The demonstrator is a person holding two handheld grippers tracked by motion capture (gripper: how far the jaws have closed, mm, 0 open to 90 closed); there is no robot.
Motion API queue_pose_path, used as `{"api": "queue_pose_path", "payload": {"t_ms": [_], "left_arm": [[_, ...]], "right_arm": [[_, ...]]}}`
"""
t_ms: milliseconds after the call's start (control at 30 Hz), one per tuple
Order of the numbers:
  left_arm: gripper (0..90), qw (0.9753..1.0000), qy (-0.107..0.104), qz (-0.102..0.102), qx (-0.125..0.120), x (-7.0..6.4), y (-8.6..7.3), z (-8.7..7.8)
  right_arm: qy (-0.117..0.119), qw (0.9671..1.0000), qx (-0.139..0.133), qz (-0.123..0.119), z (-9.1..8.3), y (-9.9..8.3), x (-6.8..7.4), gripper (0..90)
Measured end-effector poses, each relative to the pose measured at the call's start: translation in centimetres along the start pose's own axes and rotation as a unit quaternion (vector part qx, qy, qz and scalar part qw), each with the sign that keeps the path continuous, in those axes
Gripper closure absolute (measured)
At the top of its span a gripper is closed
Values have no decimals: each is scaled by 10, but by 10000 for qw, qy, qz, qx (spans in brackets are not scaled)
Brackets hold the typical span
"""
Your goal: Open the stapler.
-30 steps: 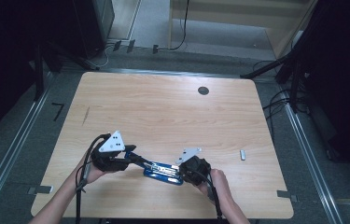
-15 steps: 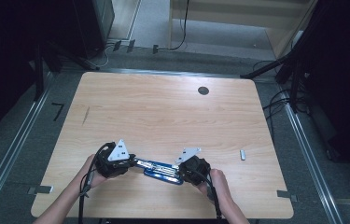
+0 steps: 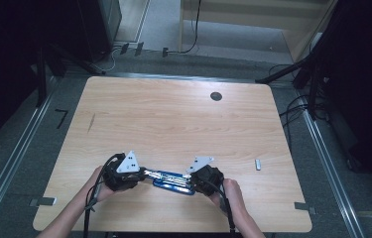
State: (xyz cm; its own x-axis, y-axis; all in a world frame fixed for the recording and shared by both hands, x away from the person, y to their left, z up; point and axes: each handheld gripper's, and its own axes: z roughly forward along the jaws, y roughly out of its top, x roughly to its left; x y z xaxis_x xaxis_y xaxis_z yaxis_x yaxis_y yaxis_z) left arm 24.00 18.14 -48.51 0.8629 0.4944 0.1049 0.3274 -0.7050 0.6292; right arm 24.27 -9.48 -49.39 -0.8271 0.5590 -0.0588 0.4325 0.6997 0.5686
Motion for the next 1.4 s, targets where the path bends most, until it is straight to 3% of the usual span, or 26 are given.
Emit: {"api": "queue_pose_path", "payload": {"t_ms": [67,367,667,733,967,1400], "left_arm": [[723,9998,199,45,-30,-1,0,-1],[575,9994,303,146,-127,3,-3,-3],[559,9984,456,145,-300,6,-3,-6],[555,9985,486,118,-239,8,-4,-6],[489,9993,360,-46,-127,17,-11,1],[532,9998,177,-72,-42,17,-13,-2]], "right_arm": [[8,10000,-34,24,0,0,-1,782],[40,10000,-35,77,3,-1,-2,781],[62,9999,-45,87,3,-1,-3,781],[62,9999,-44,90,3,-1,-3,781],[92,9999,-45,91,4,-1,-4,772],[30,9997,-142,213,2,-1,-8,735]]}}
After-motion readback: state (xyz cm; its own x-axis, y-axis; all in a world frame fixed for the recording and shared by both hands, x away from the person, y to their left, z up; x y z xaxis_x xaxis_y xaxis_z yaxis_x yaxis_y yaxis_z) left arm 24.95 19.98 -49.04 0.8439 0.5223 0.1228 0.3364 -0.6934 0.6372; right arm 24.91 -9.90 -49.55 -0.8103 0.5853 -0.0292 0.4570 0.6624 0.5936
